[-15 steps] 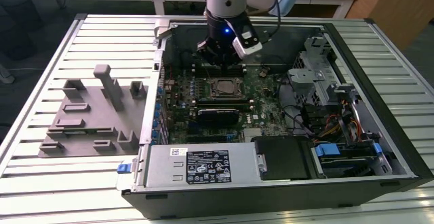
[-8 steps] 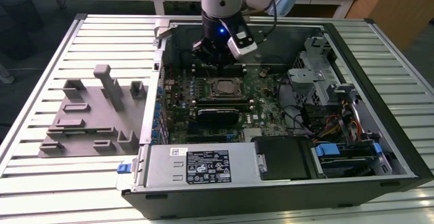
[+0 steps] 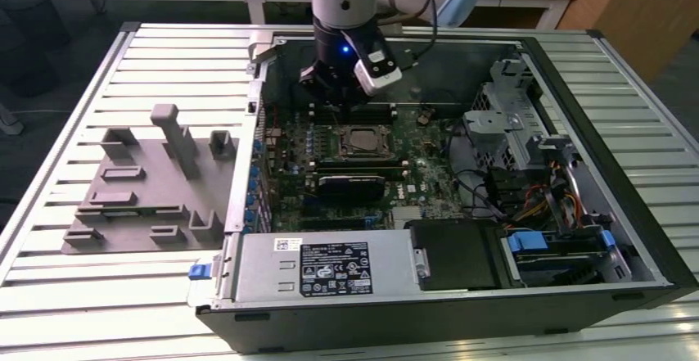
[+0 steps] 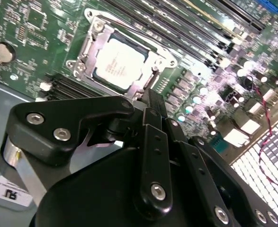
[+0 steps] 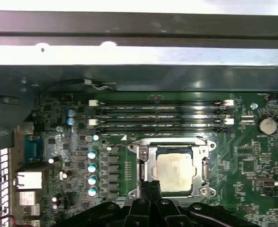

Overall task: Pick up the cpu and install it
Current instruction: 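Install the first cpu locking lever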

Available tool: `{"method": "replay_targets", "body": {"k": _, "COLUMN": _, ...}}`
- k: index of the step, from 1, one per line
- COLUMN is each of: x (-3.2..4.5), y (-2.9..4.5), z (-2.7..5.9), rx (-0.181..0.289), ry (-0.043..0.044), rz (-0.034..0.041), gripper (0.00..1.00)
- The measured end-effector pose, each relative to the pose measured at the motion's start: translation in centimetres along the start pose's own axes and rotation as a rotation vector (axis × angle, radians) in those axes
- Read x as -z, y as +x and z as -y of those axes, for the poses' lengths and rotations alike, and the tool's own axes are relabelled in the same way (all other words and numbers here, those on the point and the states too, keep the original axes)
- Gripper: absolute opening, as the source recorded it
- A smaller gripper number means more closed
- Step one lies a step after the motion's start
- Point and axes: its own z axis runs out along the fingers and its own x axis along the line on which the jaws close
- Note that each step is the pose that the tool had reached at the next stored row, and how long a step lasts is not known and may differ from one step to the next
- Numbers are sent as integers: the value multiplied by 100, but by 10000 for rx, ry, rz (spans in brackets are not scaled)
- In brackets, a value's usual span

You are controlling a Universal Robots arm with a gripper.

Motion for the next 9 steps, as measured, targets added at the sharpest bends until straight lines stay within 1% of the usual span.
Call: {"method": "replay_targets", "body": {"k": 9, "x": 7, "y": 159, "z": 5, "rx": -6, "ry": 0, "rz": 1, "gripper": 11}}
